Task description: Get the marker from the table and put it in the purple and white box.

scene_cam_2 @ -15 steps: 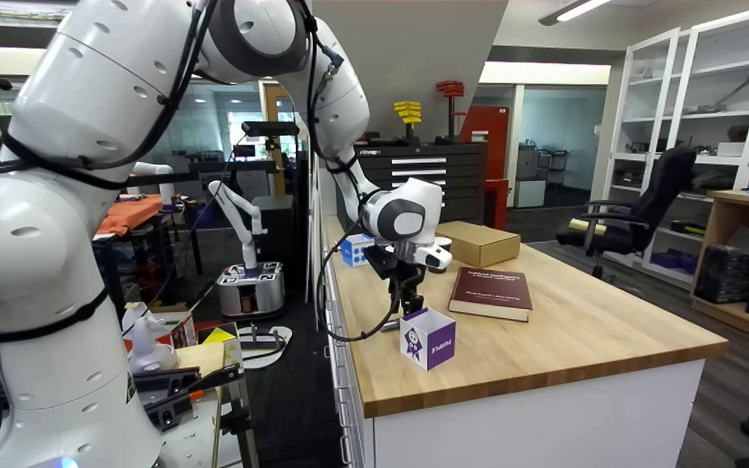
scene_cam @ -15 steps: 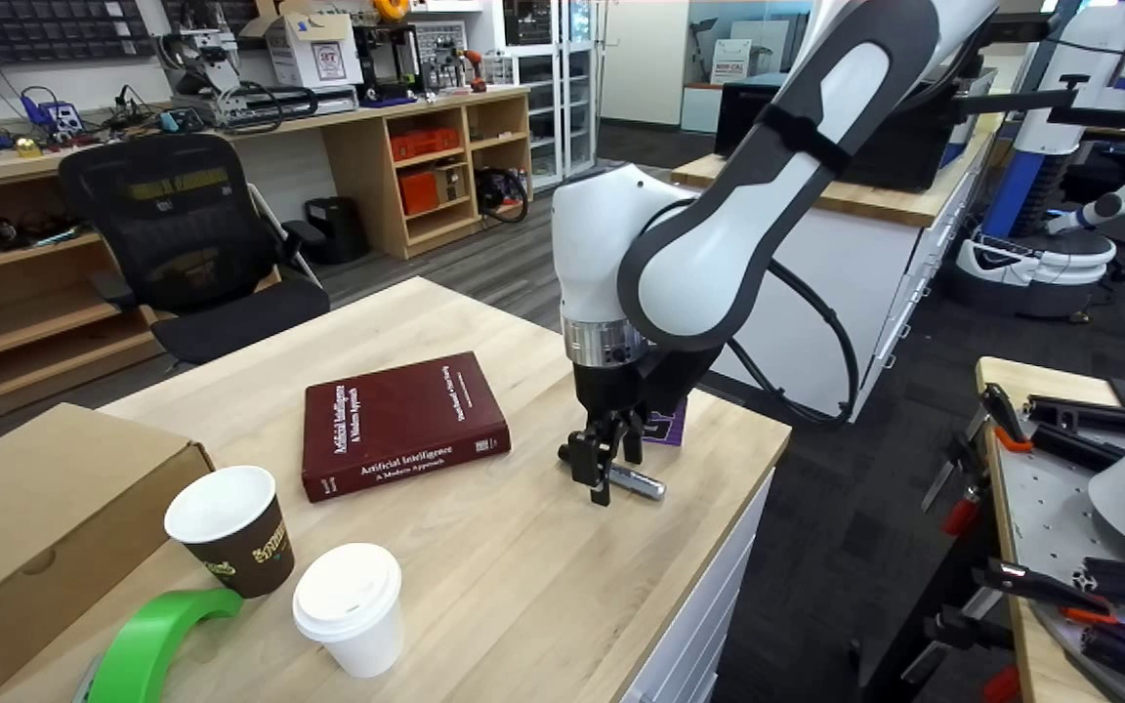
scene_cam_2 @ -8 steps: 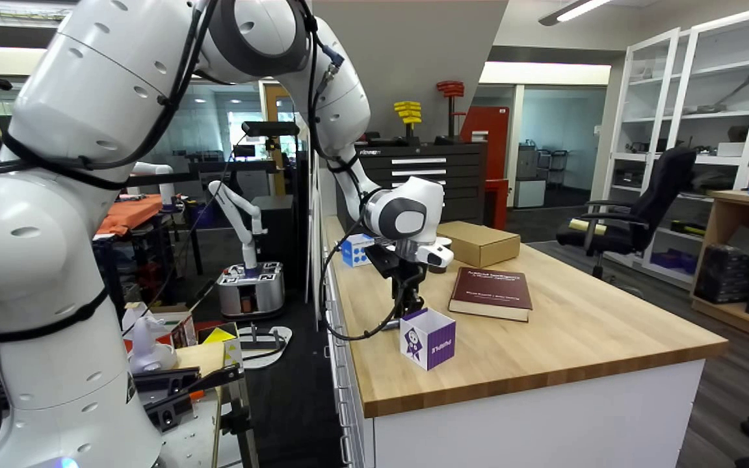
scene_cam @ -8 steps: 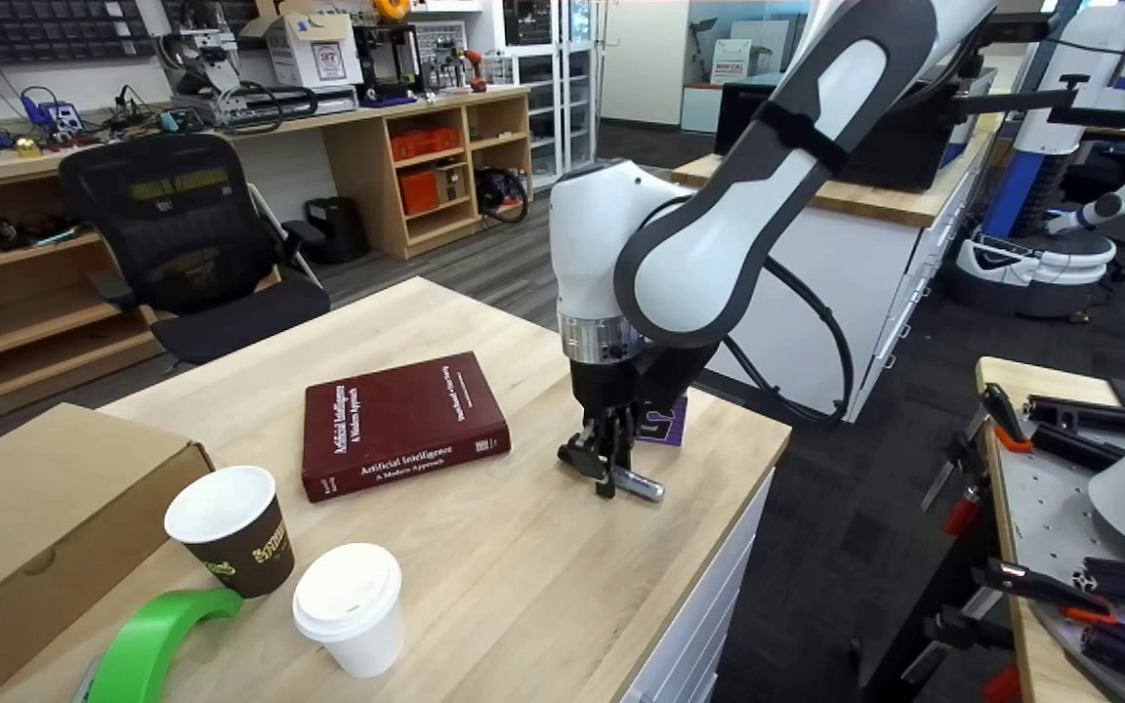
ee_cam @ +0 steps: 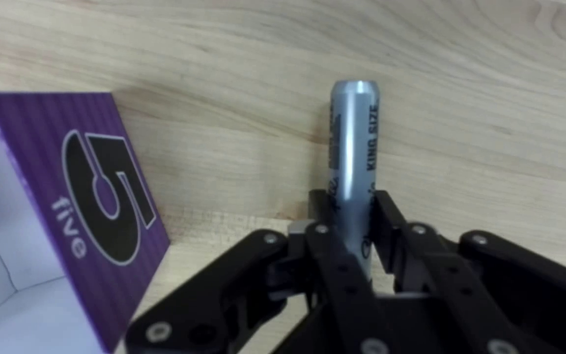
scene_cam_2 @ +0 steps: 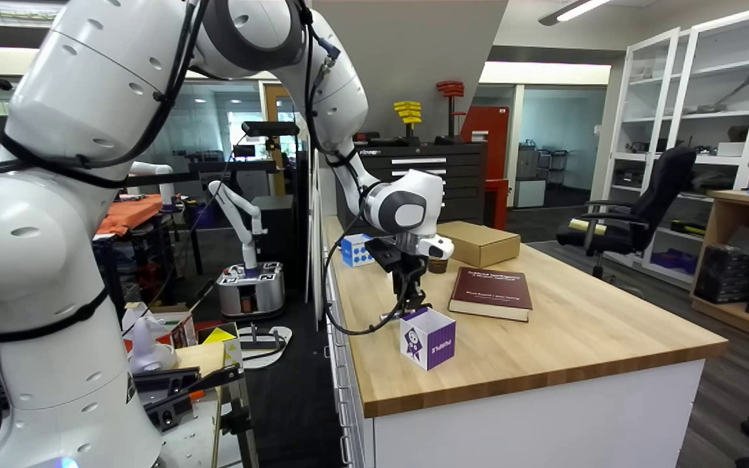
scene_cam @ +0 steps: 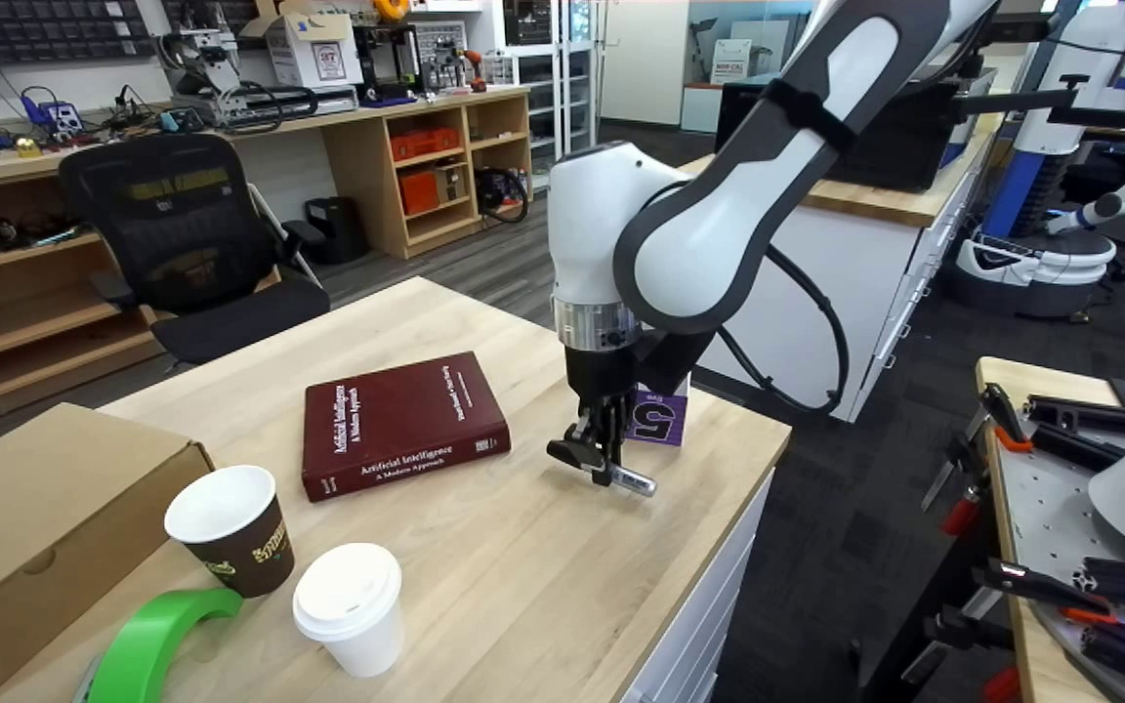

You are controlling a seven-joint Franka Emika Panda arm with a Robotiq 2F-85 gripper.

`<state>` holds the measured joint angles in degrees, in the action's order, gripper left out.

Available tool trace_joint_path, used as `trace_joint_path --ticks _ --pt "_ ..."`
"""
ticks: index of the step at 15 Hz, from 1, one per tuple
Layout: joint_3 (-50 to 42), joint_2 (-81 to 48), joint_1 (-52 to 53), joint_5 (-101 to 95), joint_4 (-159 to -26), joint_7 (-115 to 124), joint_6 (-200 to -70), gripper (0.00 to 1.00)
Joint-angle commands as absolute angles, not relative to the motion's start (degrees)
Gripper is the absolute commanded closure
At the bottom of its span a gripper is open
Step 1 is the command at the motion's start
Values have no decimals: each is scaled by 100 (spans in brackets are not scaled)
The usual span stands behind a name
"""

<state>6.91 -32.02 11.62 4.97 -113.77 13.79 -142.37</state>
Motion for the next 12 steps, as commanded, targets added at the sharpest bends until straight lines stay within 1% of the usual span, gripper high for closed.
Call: trace_joint_path --ticks 1,7,12 --pt "756 -2484 1138 571 -11840 1215 -14365 94" --pt "652 -1790 1162 446 -12077 1347 -14619 94" --pt "484 -1280 1085 266 -12491 1327 -15293 94"
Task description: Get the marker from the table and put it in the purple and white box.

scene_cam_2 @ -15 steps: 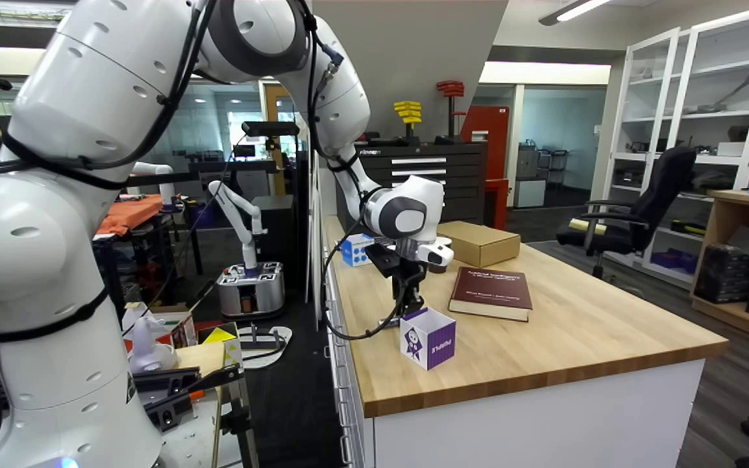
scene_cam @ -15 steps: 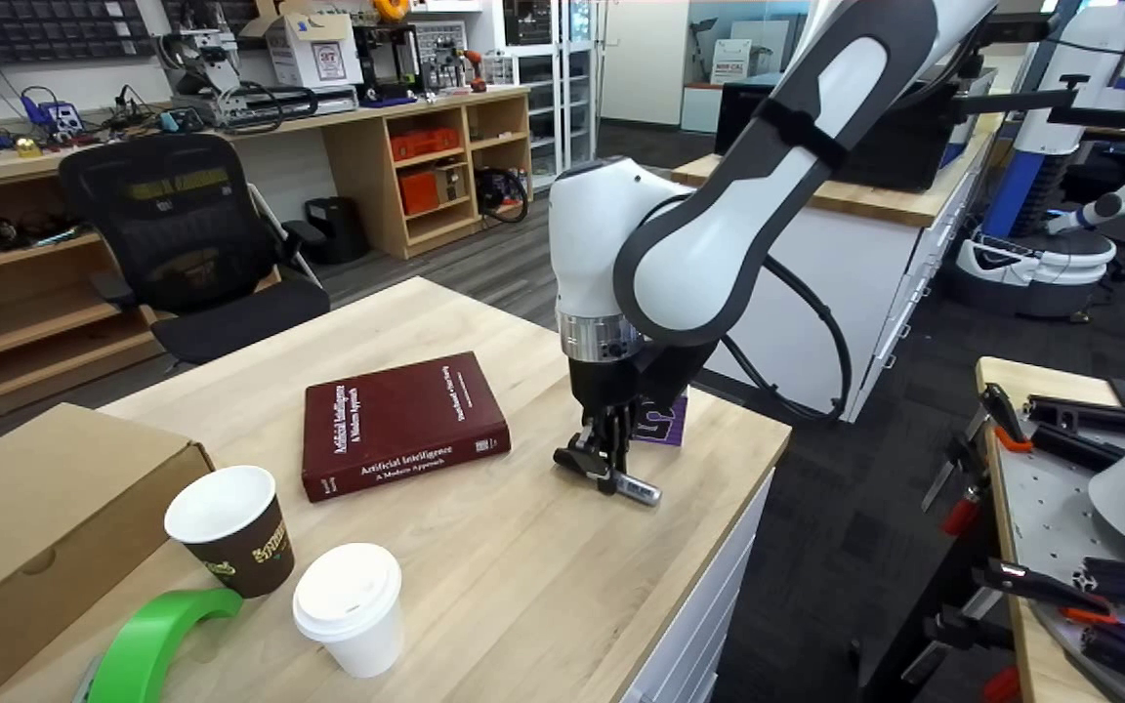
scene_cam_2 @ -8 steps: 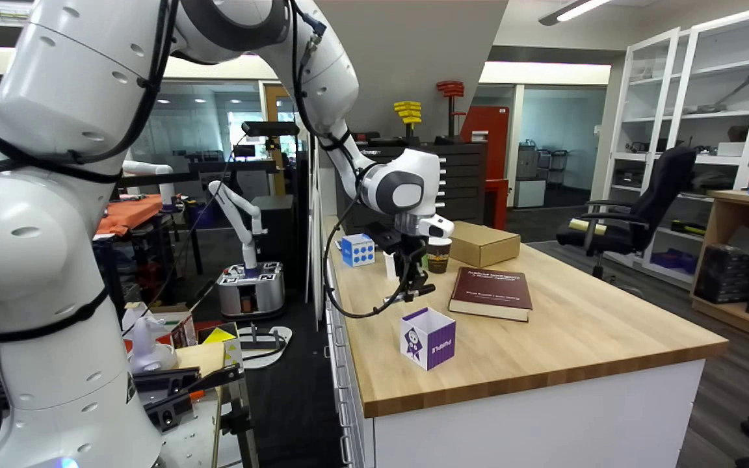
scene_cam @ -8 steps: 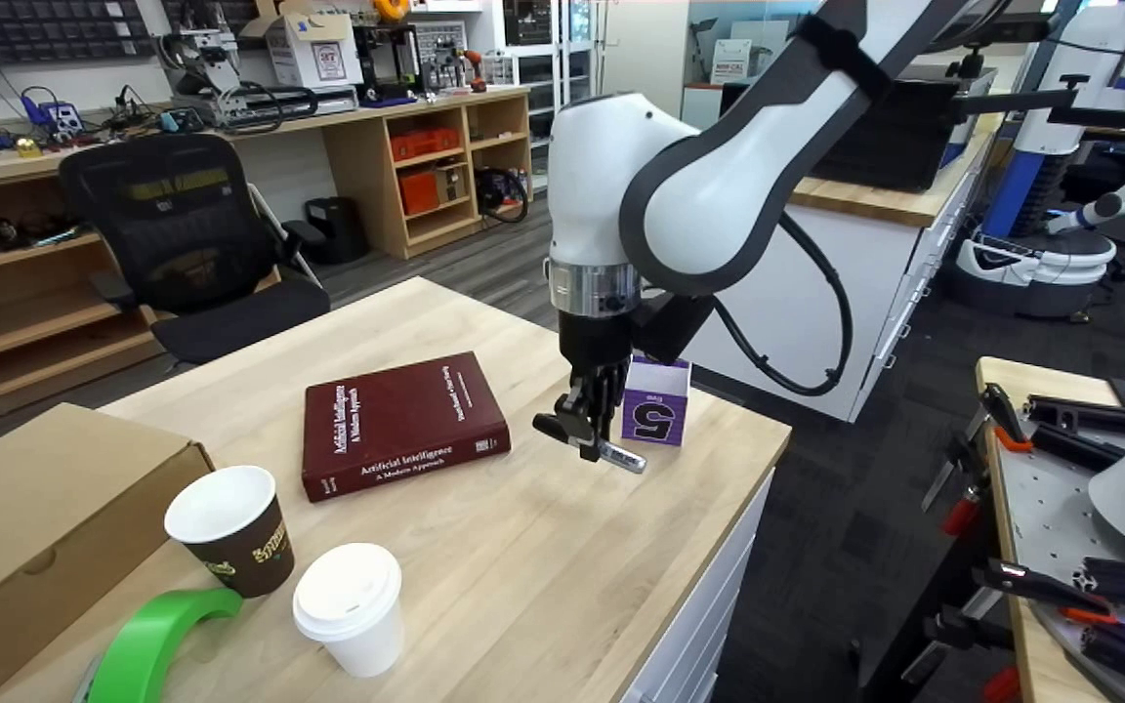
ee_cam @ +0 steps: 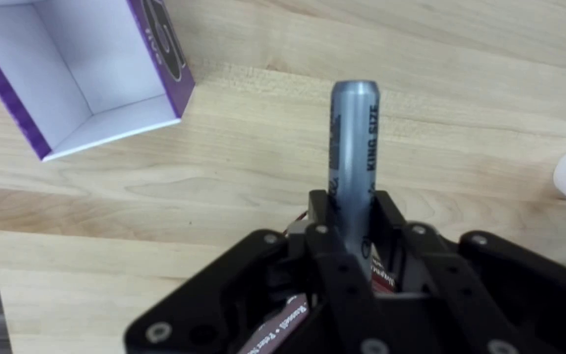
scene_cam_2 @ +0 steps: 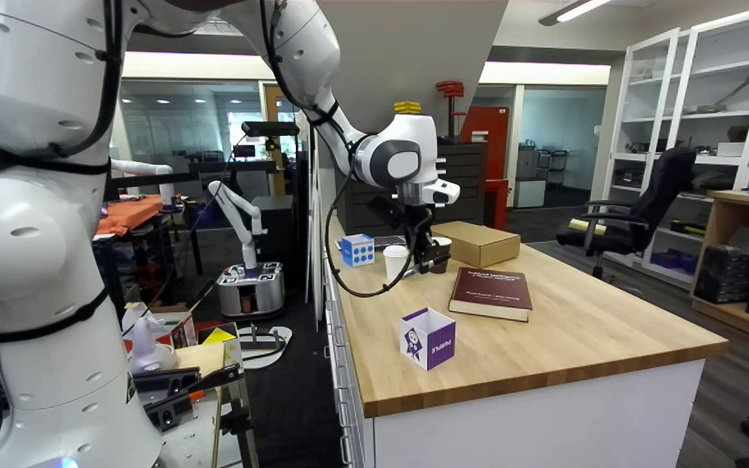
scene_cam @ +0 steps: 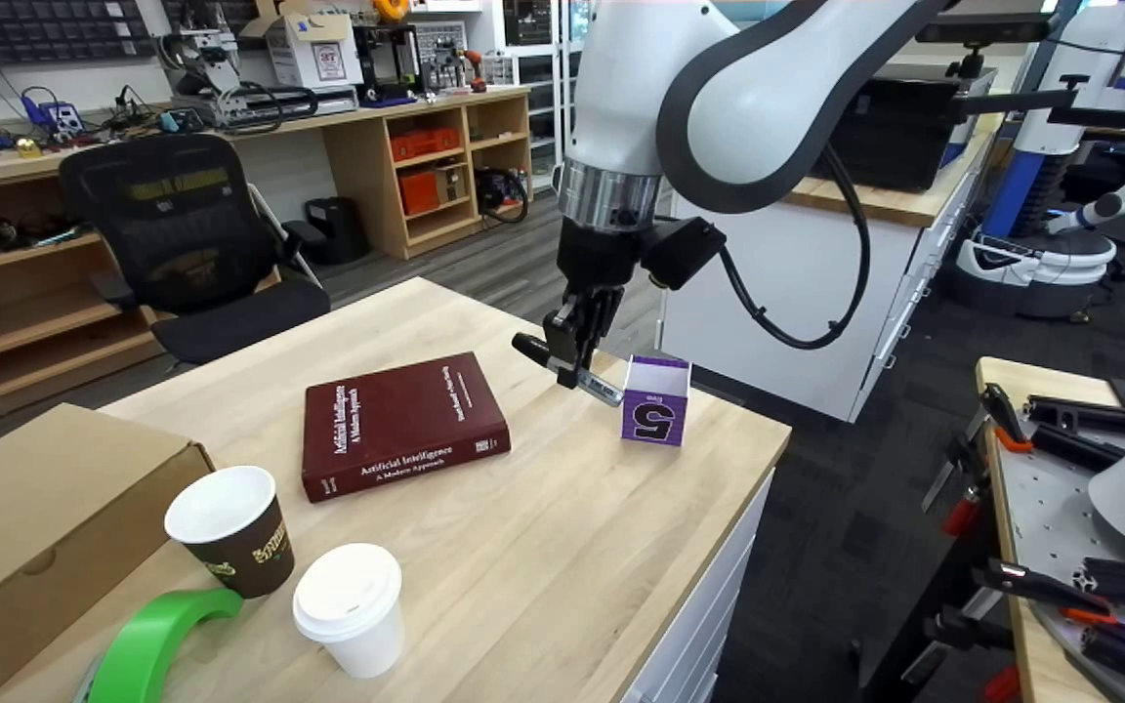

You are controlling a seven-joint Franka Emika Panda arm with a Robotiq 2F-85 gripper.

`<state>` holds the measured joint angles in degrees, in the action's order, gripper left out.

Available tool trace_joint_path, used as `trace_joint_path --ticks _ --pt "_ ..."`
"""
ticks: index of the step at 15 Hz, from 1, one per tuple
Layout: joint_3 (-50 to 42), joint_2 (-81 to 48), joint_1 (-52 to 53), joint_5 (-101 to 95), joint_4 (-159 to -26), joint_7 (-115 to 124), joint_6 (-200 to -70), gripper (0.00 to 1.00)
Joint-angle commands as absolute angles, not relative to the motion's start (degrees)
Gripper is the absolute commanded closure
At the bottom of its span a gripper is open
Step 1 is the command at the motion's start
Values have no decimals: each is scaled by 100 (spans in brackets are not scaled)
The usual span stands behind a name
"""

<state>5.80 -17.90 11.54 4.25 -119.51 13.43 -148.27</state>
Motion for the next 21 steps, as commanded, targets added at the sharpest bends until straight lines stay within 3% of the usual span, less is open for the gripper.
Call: trace_joint_path --ticks 1,12,21 --pt "429 -1159 1070 178 -12622 1333 -15473 94" --pt "-57 -370 850 -433 -14186 1372 -17399 94" --pt "-683 -437 1057 -937 -15250 1334 -19156 94"
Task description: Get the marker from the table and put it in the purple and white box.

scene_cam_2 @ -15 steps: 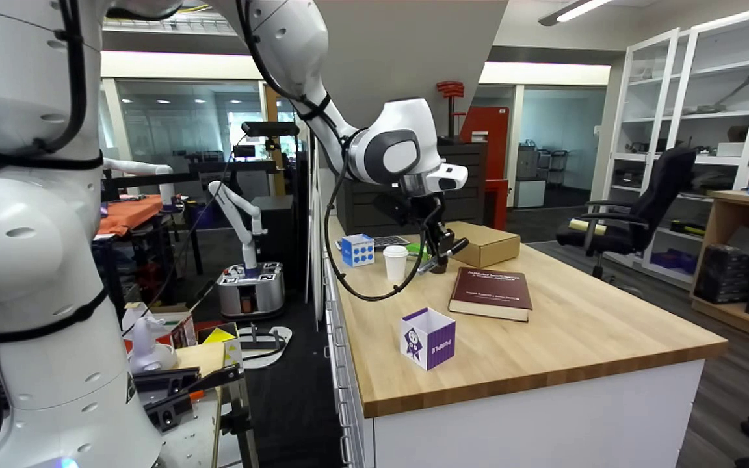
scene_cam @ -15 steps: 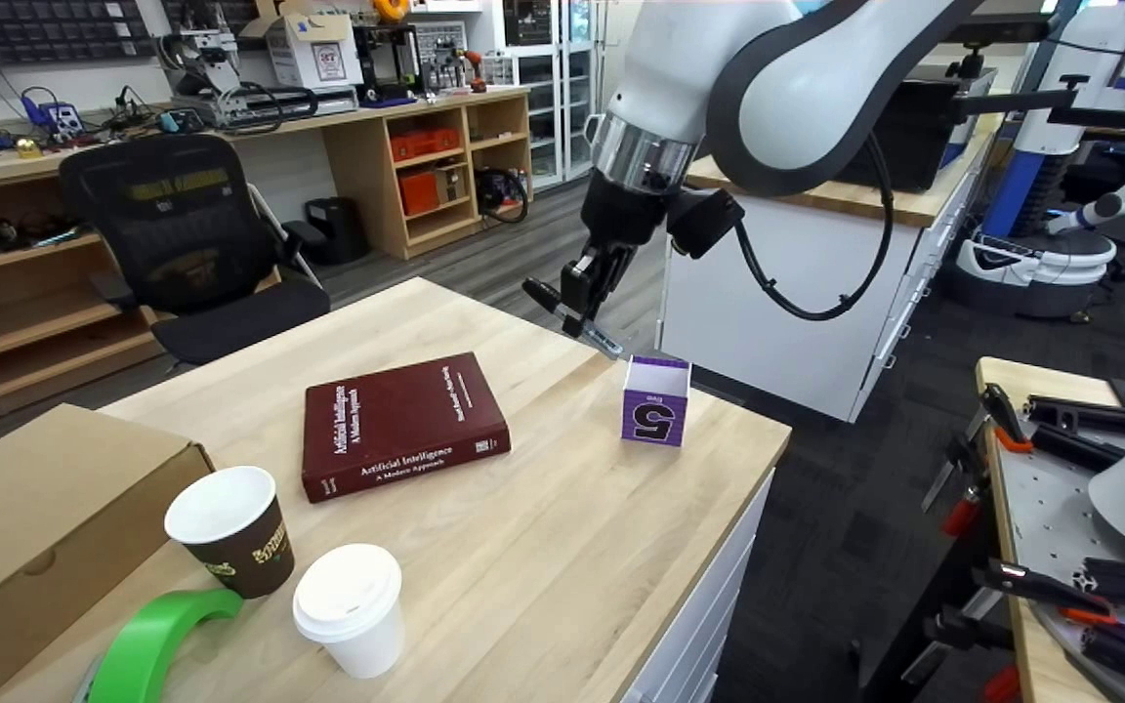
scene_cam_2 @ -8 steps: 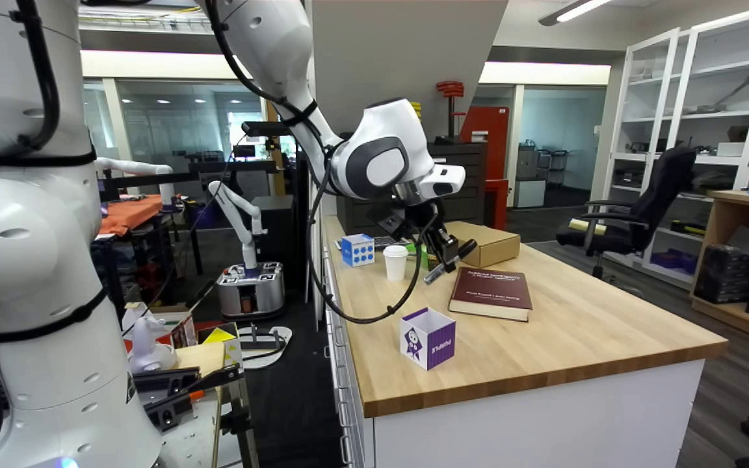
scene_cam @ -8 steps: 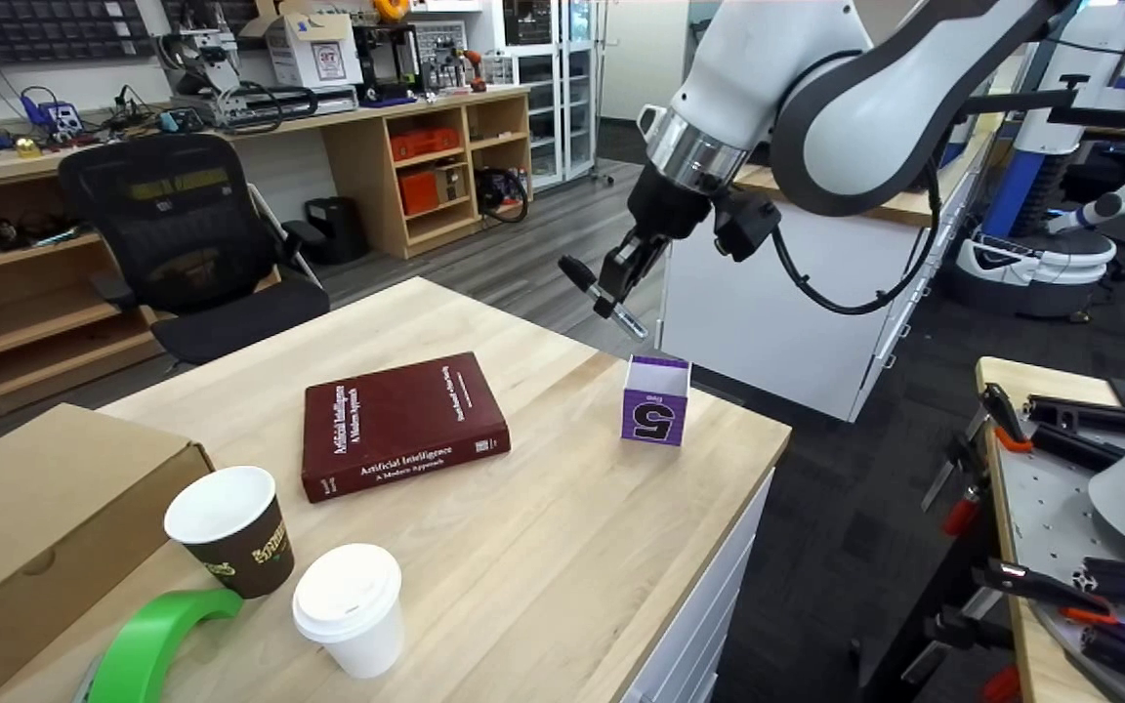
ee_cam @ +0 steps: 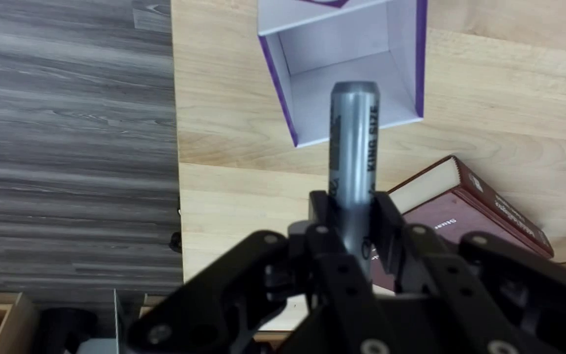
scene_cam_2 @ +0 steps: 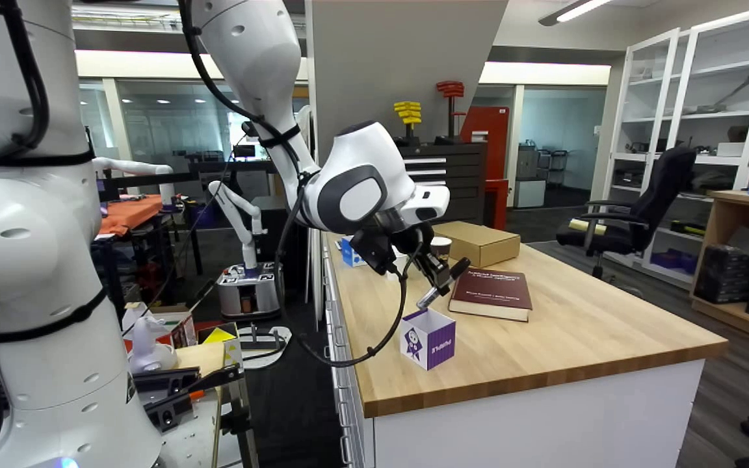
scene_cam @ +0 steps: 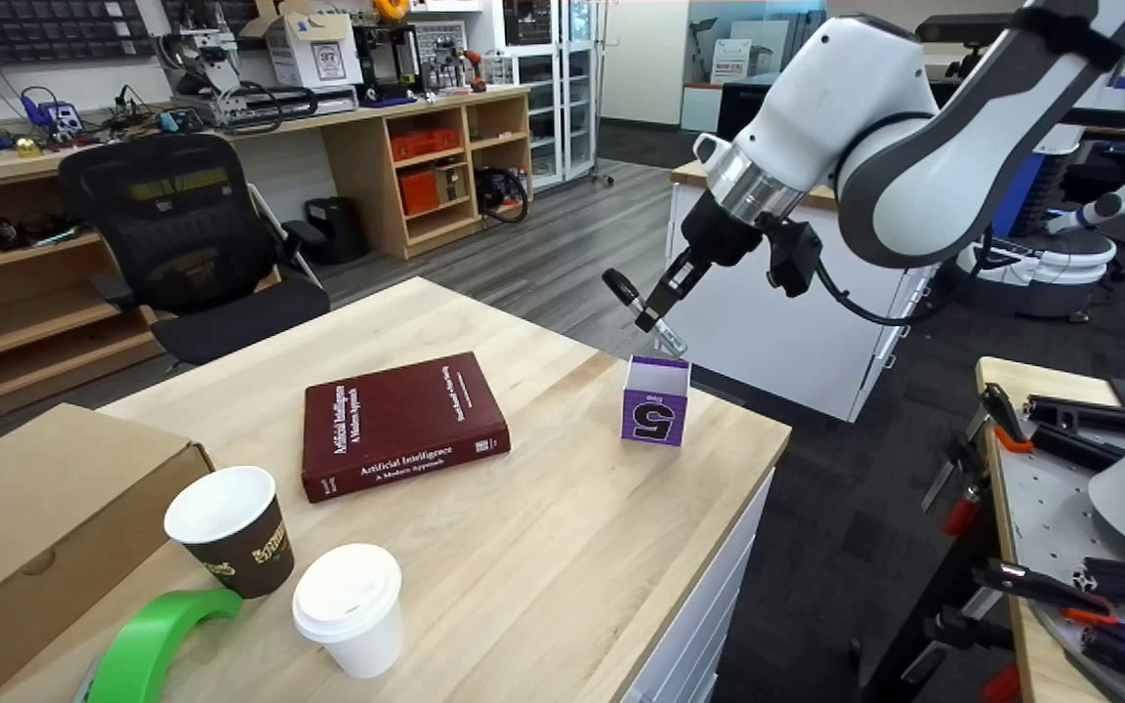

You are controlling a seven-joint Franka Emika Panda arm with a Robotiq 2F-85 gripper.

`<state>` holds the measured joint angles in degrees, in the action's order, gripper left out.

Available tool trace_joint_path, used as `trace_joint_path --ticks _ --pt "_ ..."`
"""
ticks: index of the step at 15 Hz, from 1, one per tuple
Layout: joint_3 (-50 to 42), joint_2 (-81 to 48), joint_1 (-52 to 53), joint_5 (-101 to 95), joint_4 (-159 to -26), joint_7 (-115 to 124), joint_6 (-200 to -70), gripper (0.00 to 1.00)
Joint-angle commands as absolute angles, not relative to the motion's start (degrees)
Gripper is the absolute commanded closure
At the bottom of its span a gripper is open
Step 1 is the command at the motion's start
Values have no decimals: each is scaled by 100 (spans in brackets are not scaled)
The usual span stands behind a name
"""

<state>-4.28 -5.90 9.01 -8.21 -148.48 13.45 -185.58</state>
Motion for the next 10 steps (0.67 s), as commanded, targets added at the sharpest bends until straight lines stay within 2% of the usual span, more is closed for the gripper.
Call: trace_joint_path --ticks 1,6,10 --pt "-717 -473 1092 -849 -15310 1268 -19346 94" --pt "-649 -760 1227 -628 -15366 1220 -19926 94" --pt "-627 -885 1369 -588 -15245 1229 -19869 94"
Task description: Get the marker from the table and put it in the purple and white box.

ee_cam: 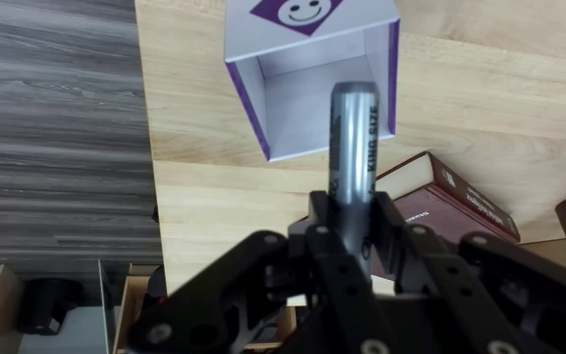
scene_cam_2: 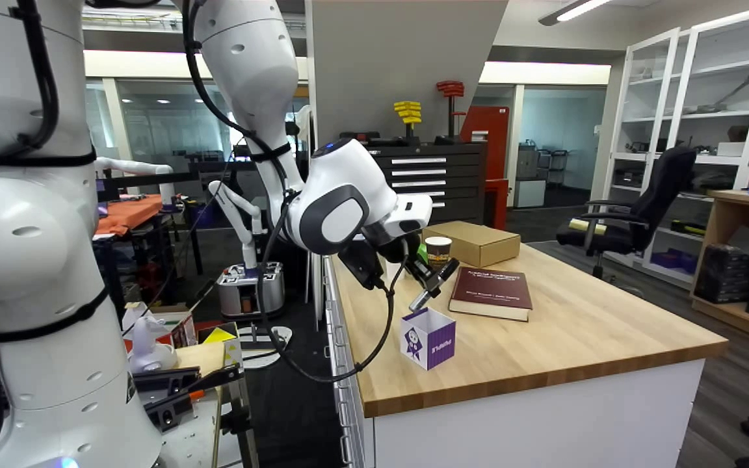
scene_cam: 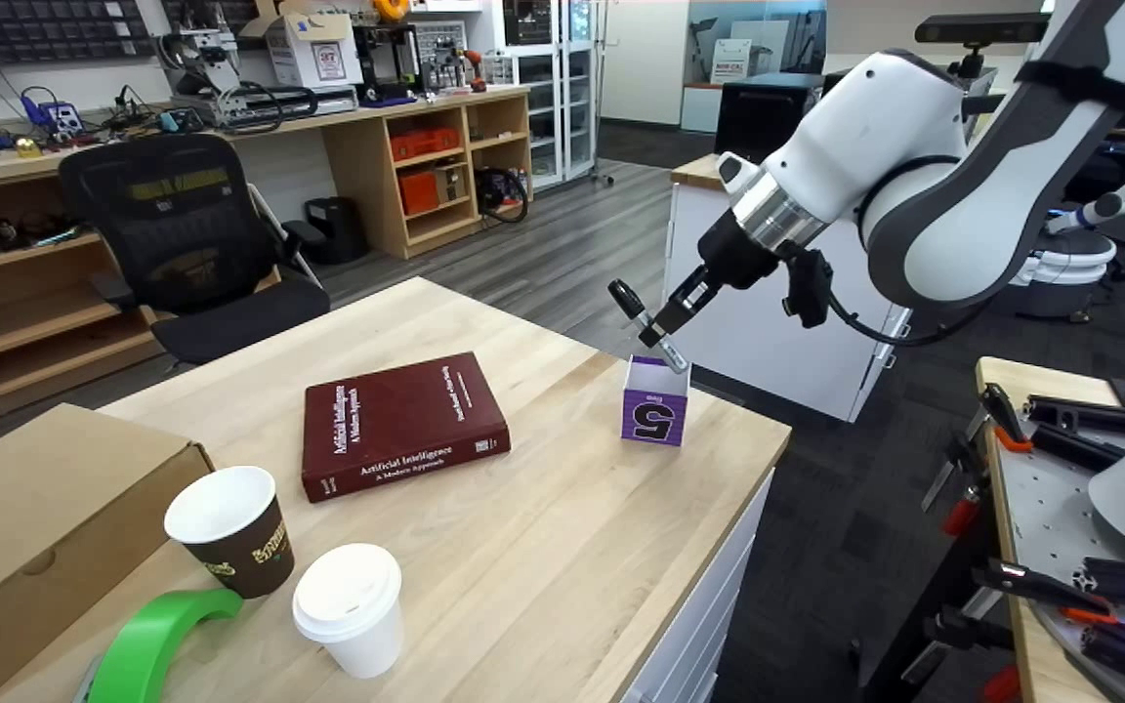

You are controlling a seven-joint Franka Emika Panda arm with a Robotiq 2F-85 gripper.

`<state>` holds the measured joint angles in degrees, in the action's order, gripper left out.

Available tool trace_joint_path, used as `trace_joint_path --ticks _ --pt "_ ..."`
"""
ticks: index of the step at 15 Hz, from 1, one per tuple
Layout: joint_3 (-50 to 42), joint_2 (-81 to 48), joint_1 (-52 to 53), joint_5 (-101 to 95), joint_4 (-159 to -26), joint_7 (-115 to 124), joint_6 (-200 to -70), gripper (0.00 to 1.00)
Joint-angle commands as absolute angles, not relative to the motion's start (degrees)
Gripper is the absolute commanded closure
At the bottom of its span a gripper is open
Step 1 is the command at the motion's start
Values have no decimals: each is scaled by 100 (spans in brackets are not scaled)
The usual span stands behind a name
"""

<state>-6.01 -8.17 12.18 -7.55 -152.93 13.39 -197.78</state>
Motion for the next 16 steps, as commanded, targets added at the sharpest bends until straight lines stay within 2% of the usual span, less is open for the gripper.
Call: trace_joint_path --ticks 1,16 --pt "-608 -871 1382 -604 -15217 1259 -19783 94" --pt "-795 -1562 1575 -248 -14755 1227 -19818 94"
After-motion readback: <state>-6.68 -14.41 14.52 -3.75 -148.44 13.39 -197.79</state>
